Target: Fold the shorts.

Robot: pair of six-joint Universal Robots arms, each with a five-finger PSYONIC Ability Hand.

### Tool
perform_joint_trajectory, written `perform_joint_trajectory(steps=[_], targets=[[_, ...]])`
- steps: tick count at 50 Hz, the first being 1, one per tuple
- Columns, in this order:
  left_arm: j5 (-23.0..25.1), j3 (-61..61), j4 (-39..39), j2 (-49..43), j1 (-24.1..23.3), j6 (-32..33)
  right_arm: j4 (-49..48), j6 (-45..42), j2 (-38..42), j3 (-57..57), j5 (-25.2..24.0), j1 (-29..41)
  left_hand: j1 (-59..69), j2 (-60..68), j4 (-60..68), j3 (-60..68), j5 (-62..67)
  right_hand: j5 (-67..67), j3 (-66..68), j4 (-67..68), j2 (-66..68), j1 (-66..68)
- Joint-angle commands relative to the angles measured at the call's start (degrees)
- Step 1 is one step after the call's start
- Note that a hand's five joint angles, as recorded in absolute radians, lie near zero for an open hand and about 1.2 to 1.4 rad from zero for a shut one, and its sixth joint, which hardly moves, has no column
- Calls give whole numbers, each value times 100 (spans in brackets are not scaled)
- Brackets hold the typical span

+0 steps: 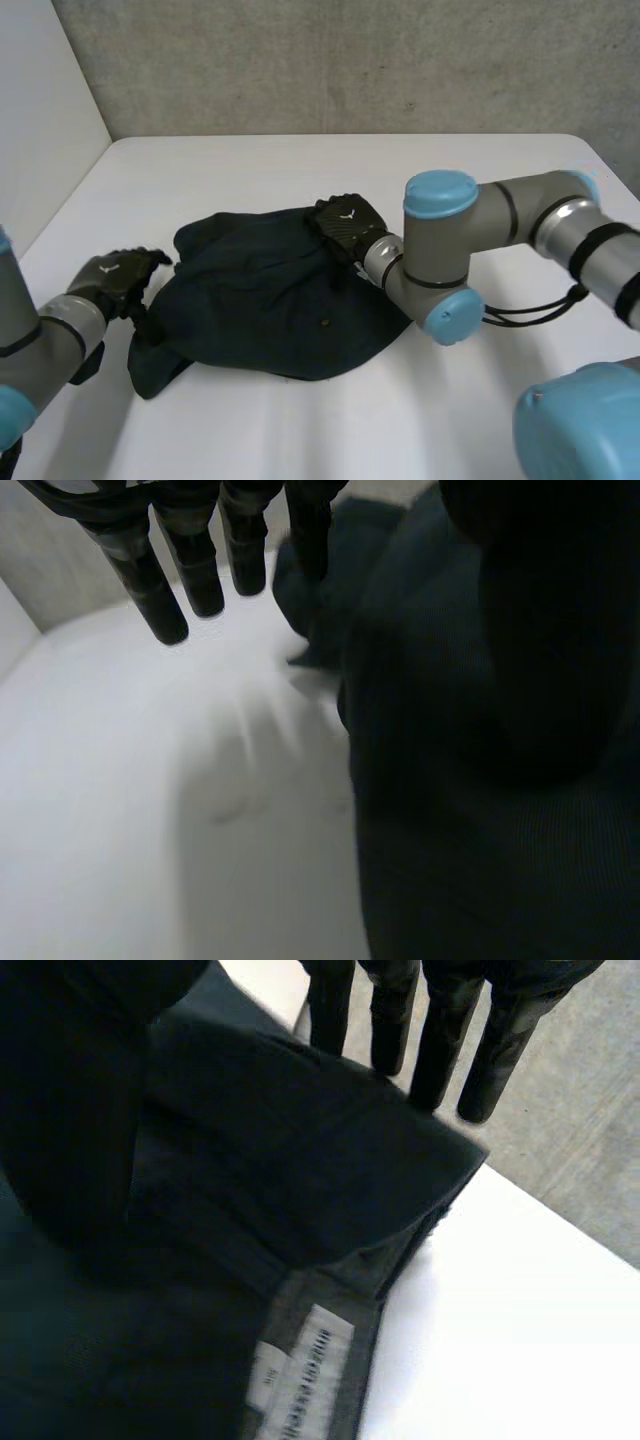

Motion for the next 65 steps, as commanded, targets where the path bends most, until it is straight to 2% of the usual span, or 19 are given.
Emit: perform_joint_trajectory(steps=[1,2,6,13,17,23,30,35,42,44,48,54,56,60,63,65], targets=[[204,420,68,-786,-20,-28,-768,-775,459,-364,257,29,2143,2089,2104,2131,2179,5649,5661,5746,5727,5942],[353,516,68,-890,-20,-28,-874,-829,442,-356,275,29,3413,3358,3374,3401,3448,6284,6295,6380,6361,6576],[626,683,85,-813,-46,-20,-990,-838,100,-303,258,29,6644,6589,6604,6632,6679,6290,6301,6387,6368,6583],[627,1044,252,575,-186,-63,-841,-917,-1604,444,170,-15,6653,6599,6614,6641,6689,6290,6301,6387,6368,6583],[574,1272,323,1287,-432,-72,-288,-926,-2536,515,82,-67,6653,6599,6614,6641,6689,6290,6301,6387,6368,6583],[267,1597,323,2166,-565,-72,293,-908,-3809,497,47,-568,6653,6599,6614,6641,6689,6290,6301,6387,6368,6583],[56,2484,139,2948,-898,-64,478,-900,-4777,488,-32,-683,6653,6599,6614,6641,6689,6290,6301,6387,6368,6583],[64,3065,-274,3230,-925,-37,803,-908,-5209,480,-41,-736,6653,6599,6614,6641,6689,6290,6301,6387,6368,6583],[117,3023,-591,3099,-969,-37,1444,-908,-5245,655,-94,-824,6653,6599,6614,6641,6689,6290,6301,6387,6368,6583],[117,2820,-626,2784,-1039,-37,1664,-908,-5157,813,-164,-832,6653,6599,6614,6641,6689,6290,6301,6387,6368,6583],[82,2670,-749,1740,-1407,-28,1832,-908,-4569,1138,-252,-832,6653,6599,6614,6641,6689,6290,6301,6387,6368,6583],[29,3109,-987,-28,-1514,15,1788,-838,-3453,1288,-208,-806,6571,6517,6532,6559,6607,6290,6301,6387,6368,6583],[-102,3529,-978,-809,-1514,251,1456,-777,-2866,1209,-182,-789,6605,6550,6565,6593,6640,6290,6301,6387,6368,6583],[-567,4391,-838,-1488,-1558,805,288,-408,-2293,1051,-147,-797,6653,6599,6614,6641,6689,6290,6301,6387,6368,6583],[-963,5200,-417,-1726,-1663,1201,-1037,-109,-1897,657,-42,-797,6653,6599,6614,6641,6689,6290,6301,6387,6368,6583],[-1069,5578,250,-1726,-1725,1413,-1610,-100,-1809,271,125,-832,6653,6599,6614,6641,6689,6290,6301,6387,6368,6583]])
